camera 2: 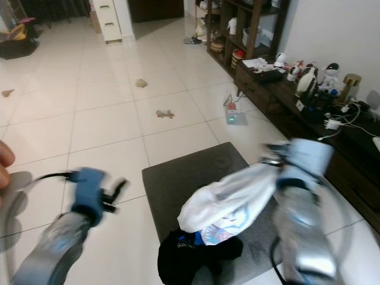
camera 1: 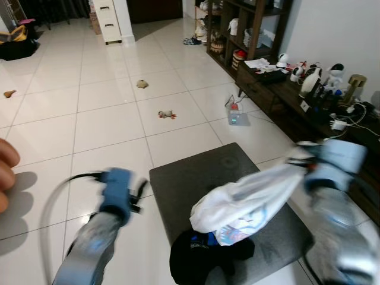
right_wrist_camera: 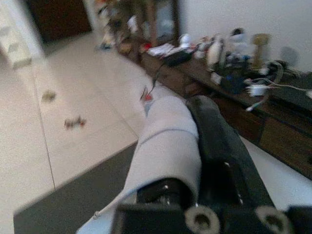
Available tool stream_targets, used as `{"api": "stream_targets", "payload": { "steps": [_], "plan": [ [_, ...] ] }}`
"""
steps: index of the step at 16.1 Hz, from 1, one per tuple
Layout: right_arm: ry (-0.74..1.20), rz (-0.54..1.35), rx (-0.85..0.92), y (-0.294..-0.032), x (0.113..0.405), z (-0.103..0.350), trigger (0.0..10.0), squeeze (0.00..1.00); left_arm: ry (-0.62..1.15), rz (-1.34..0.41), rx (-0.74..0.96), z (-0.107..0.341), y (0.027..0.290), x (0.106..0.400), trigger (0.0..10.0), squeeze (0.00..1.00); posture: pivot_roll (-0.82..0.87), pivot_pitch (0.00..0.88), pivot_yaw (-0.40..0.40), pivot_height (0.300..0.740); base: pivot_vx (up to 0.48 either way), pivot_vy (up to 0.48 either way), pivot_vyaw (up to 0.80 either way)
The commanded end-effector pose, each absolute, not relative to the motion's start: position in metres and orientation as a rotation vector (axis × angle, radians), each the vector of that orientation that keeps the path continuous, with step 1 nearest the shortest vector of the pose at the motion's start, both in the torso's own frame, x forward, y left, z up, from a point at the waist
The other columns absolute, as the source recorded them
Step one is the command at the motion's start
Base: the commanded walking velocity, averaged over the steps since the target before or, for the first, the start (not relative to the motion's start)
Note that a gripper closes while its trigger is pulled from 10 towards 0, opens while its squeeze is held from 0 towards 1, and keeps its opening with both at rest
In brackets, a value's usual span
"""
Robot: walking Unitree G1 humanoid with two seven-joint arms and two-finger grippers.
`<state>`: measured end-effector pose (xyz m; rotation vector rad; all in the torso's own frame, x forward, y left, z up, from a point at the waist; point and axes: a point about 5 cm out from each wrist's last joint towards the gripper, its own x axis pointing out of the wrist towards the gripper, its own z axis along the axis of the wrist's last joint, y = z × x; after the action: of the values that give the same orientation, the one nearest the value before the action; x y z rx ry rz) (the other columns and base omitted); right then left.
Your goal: Hang hanger
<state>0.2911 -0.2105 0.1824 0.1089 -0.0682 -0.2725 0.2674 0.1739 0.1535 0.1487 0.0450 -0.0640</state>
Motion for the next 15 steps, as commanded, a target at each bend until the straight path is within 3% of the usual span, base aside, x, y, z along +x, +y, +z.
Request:
{"api": "stream_targets", "payload": {
  "steps": [1,5,8,14,15],
  "plan": [
    [-0.16,-0.258,0.138,-0.211,0.282,0.199,0.0,0.0,-0.072,0.003,0.183,0.167,0.181,0.259,10.0,0.0,-0.04,0.09,-0.012,0.74,0.0,0.0,0.0],
    [0.009,-0.2,0.114,-0.199,0.273,0.151,0.0,0.0,-0.115,0.232,0.22,0.16,0.208,0.236,10.0,0.0,-0.02,0.077,-0.004,0.74,0.0,0.0,0.0],
    [0.073,-0.188,0.089,-0.194,0.271,0.128,0.0,0.0,-0.081,0.308,0.28,0.146,0.232,0.219,10.0,0.0,-0.02,0.047,0.002,0.74,0.0,0.0,0.0],
    [0.13,-0.22,0.079,-0.202,0.261,0.099,0.0,0.0,-0.053,0.248,0.315,0.124,0.224,0.213,10.0,0.0,-0.02,0.0,0.007,0.74,0.0,0.0,0.0],
    [0.131,-0.217,0.081,-0.2,0.261,0.098,10.0,0.0,-0.058,0.244,0.313,0.124,0.223,0.214,10.0,0.0,-0.02,0.0,0.007,0.74,0.0,0.0,0.0]
  ]
}}
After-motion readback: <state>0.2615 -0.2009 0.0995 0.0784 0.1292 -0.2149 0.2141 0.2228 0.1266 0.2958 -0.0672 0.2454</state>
